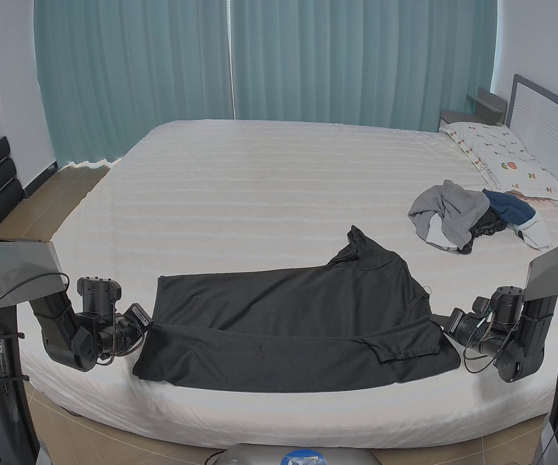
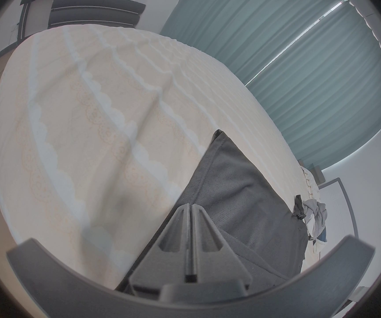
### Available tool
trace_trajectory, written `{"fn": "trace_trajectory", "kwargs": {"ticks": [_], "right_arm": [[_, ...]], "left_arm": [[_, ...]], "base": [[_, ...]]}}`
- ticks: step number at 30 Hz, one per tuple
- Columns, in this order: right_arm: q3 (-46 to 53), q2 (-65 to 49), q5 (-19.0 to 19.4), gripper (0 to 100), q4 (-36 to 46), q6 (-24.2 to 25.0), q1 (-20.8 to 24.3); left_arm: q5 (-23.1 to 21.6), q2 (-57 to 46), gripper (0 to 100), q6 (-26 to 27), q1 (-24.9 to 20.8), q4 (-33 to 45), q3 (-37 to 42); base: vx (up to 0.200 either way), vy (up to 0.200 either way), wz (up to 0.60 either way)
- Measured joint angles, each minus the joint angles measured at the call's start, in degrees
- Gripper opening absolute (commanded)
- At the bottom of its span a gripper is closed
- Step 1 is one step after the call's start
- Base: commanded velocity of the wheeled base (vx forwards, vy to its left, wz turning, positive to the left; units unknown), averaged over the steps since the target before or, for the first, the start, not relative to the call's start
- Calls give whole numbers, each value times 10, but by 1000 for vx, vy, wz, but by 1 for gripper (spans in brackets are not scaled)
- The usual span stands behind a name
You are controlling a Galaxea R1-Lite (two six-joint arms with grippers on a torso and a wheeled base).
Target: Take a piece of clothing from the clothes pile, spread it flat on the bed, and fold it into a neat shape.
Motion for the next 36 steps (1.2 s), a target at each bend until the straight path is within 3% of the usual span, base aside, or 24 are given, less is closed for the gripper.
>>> {"fn": "trace_trajectory", "kwargs": {"ticks": [10,11,13,14,25,33,36], "right_arm": [[-3,4,-11,0,0,8,6],[-4,5,-12,0,0,7,6],[-4,7,-13,0,0,7,7],[-4,9,-14,100,0,7,7],[-1,13,-13,100,0,34,2],[-5,2,-8,100,0,160,-13],[-6,1,-8,100,0,175,-17]], "left_arm": [[0,7,0,0,0,0,-4],[0,7,100,0,0,0,-4],[0,7,100,0,-1,0,-4],[0,7,100,0,-1,0,-4],[-2,6,100,-2,1,-1,-2],[-6,-2,100,-44,11,-24,0],[-10,-5,100,-56,17,-35,3]], "base": [[0,0,0],[0,0,0],[0,0,0],[0,0,0],[0,0,0],[75,0,0],[200,0,0]]}}
